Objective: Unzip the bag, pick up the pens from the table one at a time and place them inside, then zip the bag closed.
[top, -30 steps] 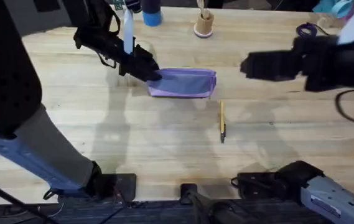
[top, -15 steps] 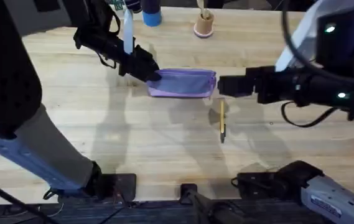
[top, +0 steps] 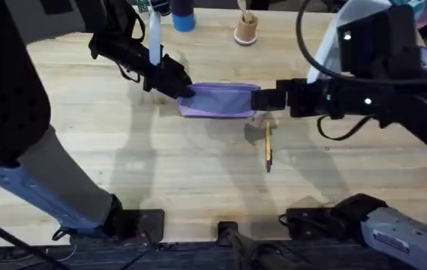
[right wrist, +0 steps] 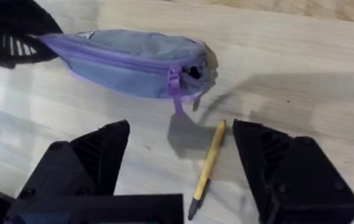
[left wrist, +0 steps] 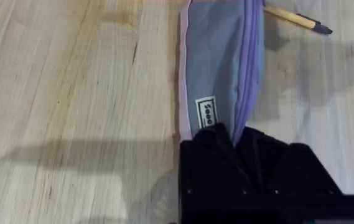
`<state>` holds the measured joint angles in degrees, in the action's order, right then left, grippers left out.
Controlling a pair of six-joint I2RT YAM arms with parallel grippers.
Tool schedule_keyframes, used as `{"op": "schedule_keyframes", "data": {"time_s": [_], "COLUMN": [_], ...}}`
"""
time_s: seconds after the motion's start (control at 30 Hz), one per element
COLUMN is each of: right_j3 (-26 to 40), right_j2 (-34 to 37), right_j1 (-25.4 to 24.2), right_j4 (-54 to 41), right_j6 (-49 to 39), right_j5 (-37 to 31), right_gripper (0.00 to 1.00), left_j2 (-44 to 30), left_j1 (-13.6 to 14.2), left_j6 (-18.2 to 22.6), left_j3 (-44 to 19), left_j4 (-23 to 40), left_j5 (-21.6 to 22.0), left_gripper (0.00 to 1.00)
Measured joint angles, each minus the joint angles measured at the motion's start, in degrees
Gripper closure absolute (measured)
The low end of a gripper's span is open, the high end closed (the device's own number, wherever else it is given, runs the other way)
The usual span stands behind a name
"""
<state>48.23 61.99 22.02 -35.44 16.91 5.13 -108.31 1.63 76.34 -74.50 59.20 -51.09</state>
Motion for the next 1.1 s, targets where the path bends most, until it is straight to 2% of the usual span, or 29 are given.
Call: {"op": "schedule_keyframes", "data": {"time_s": [0.43, 0.67, 0.73, 0.87, 1.07, 1.1], "right_j3": [0.0, 0.0, 0.0, 0.0, 0.0, 0.0], "right_j2": [5.7, 8.9, 9.7, 11.4, 13.3, 14.3], "right_j1": [0.1, 2.1, 2.8, 3.3, 3.3, 3.3], "right_j4": [5.8, 8.0, 8.7, 10.1, 11.6, 12.5], "right_j6": [1.4, 3.1, 3.3, 3.7, 5.7, 6.3], "right_j5": [0.0, 0.0, 0.0, 0.0, 0.0, 0.0], "right_gripper": [0.006, 0.008, 0.04, 0.172, 0.188, 0.23], "left_j2": [0.0, 0.0, 0.0, 0.0, 0.0, 0.0], "left_j1": [0.0, 0.0, 0.0, 0.0, 0.0, 0.0], "left_j6": [0.0, 0.0, 0.0, 0.0, 0.0, 0.0], "left_j3": [0.0, 0.0, 0.0, 0.0, 0.0, 0.0], "left_j4": [0.0, 0.0, 0.0, 0.0, 0.1, 0.1], "left_j5": [0.0, 0.0, 0.0, 0.0, 0.0, 0.0], "left_gripper": [0.958, 0.959, 0.959, 0.959, 0.959, 0.959]}}
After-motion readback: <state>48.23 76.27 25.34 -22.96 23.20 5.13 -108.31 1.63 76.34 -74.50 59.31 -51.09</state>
